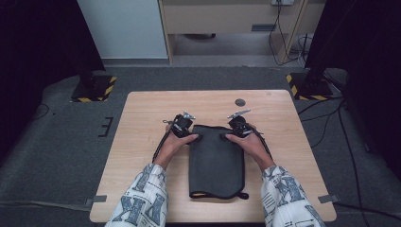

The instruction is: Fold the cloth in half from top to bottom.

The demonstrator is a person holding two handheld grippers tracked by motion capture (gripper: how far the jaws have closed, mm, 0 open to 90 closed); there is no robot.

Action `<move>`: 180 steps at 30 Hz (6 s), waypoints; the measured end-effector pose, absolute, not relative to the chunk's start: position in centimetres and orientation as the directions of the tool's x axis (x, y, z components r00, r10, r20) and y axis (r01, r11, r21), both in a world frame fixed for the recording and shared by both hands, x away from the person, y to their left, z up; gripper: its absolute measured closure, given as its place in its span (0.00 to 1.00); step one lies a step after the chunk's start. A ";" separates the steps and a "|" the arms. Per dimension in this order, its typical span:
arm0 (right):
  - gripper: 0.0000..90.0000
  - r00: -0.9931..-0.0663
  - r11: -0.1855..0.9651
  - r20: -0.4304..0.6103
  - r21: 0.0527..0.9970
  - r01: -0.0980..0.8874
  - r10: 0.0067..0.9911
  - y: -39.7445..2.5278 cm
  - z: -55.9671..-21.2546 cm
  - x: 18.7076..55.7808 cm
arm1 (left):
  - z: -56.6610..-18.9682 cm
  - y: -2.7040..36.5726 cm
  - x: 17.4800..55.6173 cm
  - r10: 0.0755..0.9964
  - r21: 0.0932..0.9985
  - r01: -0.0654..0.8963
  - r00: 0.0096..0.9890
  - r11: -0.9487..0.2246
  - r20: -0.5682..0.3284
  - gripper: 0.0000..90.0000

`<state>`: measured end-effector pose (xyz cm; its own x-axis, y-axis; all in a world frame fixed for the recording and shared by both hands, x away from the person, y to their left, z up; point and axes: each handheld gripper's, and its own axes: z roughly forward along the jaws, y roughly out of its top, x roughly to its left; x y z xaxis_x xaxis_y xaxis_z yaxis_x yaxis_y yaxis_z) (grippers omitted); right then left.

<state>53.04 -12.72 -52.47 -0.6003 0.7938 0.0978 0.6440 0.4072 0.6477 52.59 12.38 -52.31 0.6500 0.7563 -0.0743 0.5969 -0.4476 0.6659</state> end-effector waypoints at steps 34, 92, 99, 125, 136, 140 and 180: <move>0.93 -0.669 0.434 0.117 0.677 0.594 0.734 -12.4 -51.5 51.9 | -51.6 11.0 51.5 0.706 0.675 0.552 0.706 -0.490 -0.065 0.90; 0.92 -0.721 0.386 0.023 0.832 0.397 0.692 -13.9 -44.4 48.3 | -44.5 11.0 48.2 0.711 0.810 0.385 0.701 -0.443 0.056 0.92; 0.92 -0.741 0.393 0.011 0.843 0.368 0.671 -14.6 -45.1 46.4 | -44.6 10.8 45.9 0.693 0.827 0.347 0.718 -0.442 0.069 0.91; 0.82 -0.807 0.480 -0.051 0.825 0.298 0.589 -15.0 -48.3 37.2 | -48.1 11.7 37.7 0.616 0.821 0.312 0.785 -0.478 0.060 0.89; 0.59 -0.808 0.413 0.015 0.854 0.316 0.589 -15.8 -47.8 36.0 | -49.4 11.8 35.7 0.582 0.815 0.290 0.810 -0.501 0.069 0.89; 0.60 -0.804 0.372 0.050 0.868 0.328 0.592 -15.7 -46.9 36.4 | -49.7 11.7 35.2 0.575 0.813 0.285 0.815 -0.508 0.074 0.89; 0.31 -0.782 0.385 0.058 0.846 0.368 0.621 -18.6 -48.9 32.9 | -48.3 22.4 34.6 0.783 0.855 0.420 0.622 -0.304 -0.027 0.21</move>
<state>32.90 -18.58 -48.86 -0.7816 0.6211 0.0579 0.3682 0.3845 0.8465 34.60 22.36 -48.25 0.6215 0.7829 -0.0268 0.4198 -0.3039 0.8552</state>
